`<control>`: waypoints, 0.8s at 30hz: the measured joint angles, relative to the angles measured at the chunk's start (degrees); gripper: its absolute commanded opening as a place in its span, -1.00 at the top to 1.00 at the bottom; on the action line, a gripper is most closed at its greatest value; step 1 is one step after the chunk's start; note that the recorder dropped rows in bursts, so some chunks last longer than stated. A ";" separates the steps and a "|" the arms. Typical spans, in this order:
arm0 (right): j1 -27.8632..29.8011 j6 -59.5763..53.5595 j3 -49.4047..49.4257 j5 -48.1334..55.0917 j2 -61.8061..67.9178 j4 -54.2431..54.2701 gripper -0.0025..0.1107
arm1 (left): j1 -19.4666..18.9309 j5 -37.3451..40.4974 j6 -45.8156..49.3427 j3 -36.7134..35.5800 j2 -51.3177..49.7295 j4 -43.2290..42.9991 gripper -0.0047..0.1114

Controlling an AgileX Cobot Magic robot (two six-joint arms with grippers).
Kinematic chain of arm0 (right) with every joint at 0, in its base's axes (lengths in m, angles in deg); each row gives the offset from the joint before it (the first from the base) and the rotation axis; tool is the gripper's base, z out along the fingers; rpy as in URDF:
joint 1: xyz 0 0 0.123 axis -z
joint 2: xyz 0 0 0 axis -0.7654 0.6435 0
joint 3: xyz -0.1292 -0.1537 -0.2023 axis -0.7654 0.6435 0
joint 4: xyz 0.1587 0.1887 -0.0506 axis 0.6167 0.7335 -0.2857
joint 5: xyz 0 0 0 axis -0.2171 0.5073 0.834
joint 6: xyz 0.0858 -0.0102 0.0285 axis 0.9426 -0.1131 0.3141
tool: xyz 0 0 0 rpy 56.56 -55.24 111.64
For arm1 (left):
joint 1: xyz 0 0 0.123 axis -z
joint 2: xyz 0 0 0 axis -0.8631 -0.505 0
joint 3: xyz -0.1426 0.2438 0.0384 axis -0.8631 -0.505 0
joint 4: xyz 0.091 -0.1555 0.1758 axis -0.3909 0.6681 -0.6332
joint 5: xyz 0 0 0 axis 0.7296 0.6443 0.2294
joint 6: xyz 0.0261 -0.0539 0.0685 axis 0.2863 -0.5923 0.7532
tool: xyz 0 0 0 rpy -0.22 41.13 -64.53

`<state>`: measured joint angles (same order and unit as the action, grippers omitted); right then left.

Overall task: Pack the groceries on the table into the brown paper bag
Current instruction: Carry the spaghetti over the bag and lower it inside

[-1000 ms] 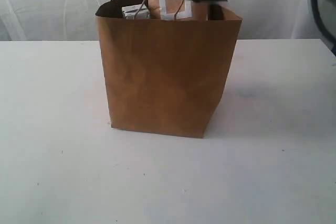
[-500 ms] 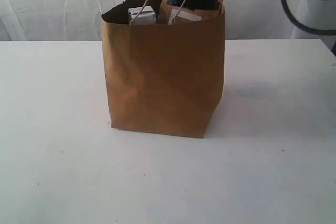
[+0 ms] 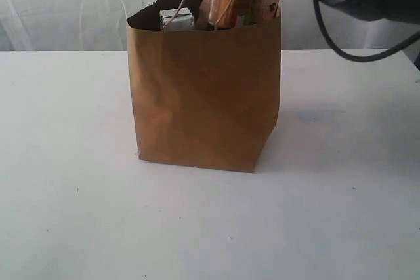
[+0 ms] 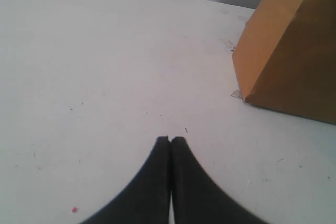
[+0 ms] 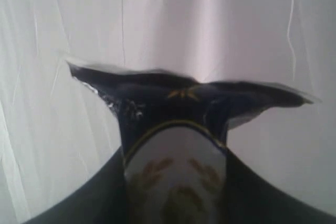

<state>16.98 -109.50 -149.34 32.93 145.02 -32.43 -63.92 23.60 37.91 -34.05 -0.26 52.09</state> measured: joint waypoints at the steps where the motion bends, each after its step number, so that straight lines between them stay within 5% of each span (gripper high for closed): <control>1: 0.00 0.00 0.00 0.39 0.51 -0.31 0.90 | 0.00 0.00 0.00 0.00 0.00 0.00 0.92; 11: 0.00 0.12 -1.21 1.28 2.29 -1.69 0.33 | 0.00 0.00 0.00 0.00 0.00 0.00 0.92; 13: 0.00 0.12 -1.21 1.28 2.56 -1.81 0.36 | 0.00 0.00 0.00 0.00 0.00 0.00 0.92; 19: 0.00 0.31 -1.31 1.14 2.67 -3.34 0.87 | 0.00 0.00 0.00 0.00 0.00 0.00 0.92; 24: 0.00 0.45 -2.39 4.78 2.11 -7.20 0.91 | 0.00 0.00 0.00 0.00 0.00 0.00 0.92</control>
<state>16.98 -109.05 -151.73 37.71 147.13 -39.63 -63.92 23.60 37.91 -34.05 -0.26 52.09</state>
